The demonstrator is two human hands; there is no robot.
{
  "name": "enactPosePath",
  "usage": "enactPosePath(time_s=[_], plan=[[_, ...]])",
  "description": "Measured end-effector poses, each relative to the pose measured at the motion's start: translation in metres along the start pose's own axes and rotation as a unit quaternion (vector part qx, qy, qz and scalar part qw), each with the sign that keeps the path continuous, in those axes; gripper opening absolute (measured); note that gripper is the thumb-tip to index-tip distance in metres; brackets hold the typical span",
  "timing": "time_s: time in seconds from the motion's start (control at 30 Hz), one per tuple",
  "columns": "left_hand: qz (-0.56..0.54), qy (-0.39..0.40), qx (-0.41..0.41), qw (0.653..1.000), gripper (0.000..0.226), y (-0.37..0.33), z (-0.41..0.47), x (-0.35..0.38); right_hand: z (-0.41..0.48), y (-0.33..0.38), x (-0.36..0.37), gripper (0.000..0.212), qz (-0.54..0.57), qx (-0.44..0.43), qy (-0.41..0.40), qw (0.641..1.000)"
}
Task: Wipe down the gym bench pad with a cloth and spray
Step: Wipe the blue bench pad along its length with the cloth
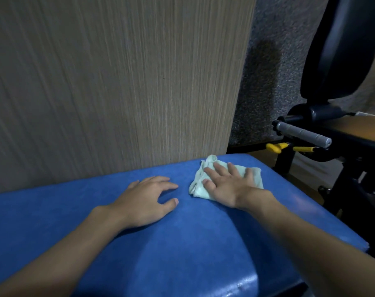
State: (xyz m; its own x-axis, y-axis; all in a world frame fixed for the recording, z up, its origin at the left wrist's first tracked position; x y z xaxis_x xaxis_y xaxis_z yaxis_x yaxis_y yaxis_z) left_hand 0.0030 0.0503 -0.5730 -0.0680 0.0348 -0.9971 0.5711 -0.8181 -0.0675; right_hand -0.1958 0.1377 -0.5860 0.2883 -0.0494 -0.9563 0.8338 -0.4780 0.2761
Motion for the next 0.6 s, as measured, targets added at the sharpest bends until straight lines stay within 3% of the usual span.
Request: enactPosePath(time_s=[0.13, 0.23, 0.33, 0.4, 0.47, 0.6], plan=[[-0.048, -0.07, -0.022, 0.996, 0.042, 0.001, -0.009, -0.014, -0.003, 0.027, 0.007, 0.057, 0.024, -0.052, 0.023, 0.998], [-0.058, -0.091, -0.03, 0.994, 0.04, -0.016, 0.0, -0.026, -0.009, 0.02, -0.016, 0.048, 0.101, -0.091, -0.034, 0.99], [-0.048, -0.102, 0.001, 0.994, 0.041, -0.058, 0.021, -0.029, -0.021, -0.024, -0.037, 0.043, 0.174, -0.021, -0.149, 0.973], [-0.04, -0.113, 0.017, 0.993, 0.043, -0.088, 0.041, -0.024, -0.032, -0.055, -0.033, 0.042, 0.19, 0.031, -0.183, 0.964], [-0.037, -0.093, 0.014, 0.995, 0.046, -0.11, 0.06, -0.013, -0.037, -0.067, -0.023, 0.043, 0.17, 0.037, -0.174, 0.969], [0.078, 0.041, 0.006, 0.996, 0.06, -0.12, 0.077, 0.025, -0.035, -0.064, -0.021, 0.045, 0.158, 0.031, -0.158, 0.974]])
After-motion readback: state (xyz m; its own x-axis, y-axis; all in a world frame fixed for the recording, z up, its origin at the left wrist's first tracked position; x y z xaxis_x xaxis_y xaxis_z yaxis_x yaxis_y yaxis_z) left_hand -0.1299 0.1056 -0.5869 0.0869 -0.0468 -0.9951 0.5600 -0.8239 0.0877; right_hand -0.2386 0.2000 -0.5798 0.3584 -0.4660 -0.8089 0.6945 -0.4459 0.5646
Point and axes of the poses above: each hand's wrist, its own z-axis towards the middle knuckle, its own x-axis out of the palm, y = z × x, the point moved 5 cm from there along z, towards the middle knuckle, and after that the axes turned 12 degrees about z, right-handed, at the moved point
